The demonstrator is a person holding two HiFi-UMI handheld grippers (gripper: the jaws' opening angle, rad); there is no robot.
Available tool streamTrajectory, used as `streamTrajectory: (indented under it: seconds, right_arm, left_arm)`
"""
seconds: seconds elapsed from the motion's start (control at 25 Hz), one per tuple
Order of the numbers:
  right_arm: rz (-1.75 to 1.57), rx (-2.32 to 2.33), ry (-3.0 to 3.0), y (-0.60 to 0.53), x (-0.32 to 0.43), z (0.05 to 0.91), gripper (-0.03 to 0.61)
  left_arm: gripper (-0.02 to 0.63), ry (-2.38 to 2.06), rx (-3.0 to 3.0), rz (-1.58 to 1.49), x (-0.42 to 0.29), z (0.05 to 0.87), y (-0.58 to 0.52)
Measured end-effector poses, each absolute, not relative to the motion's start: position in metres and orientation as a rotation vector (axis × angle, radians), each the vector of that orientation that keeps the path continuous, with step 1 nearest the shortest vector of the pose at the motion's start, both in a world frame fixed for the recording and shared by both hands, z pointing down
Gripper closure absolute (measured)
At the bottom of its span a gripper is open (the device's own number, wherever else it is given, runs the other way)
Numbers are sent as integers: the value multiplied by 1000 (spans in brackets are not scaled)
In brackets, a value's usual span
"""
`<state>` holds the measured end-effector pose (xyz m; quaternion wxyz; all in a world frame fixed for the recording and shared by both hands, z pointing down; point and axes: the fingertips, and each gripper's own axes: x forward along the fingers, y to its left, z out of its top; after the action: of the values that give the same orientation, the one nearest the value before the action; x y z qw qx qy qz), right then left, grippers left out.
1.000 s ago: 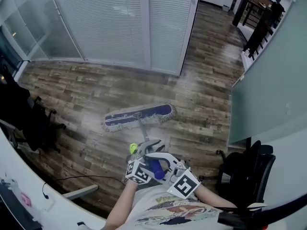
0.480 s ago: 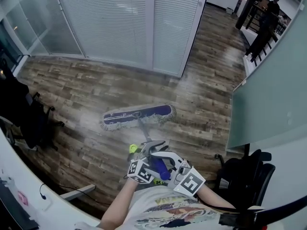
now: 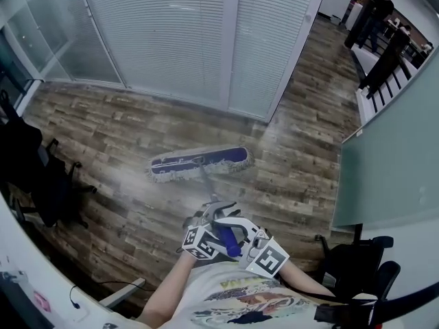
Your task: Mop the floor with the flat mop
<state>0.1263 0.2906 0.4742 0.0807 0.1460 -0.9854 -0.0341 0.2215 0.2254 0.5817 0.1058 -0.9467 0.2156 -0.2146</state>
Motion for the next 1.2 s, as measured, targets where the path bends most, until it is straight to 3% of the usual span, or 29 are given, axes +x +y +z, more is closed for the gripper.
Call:
streamTrajectory:
  seconds: [0.36,1.2]
  right_arm:
    - [-180,542,-2984,150,60,463,403]
    - [-145,503,-3091,-136,33,457,397]
  left_arm:
    - [535,611,-2796,-594,156,576,90]
    - [529,696,-2788,-689,124,582,-201]
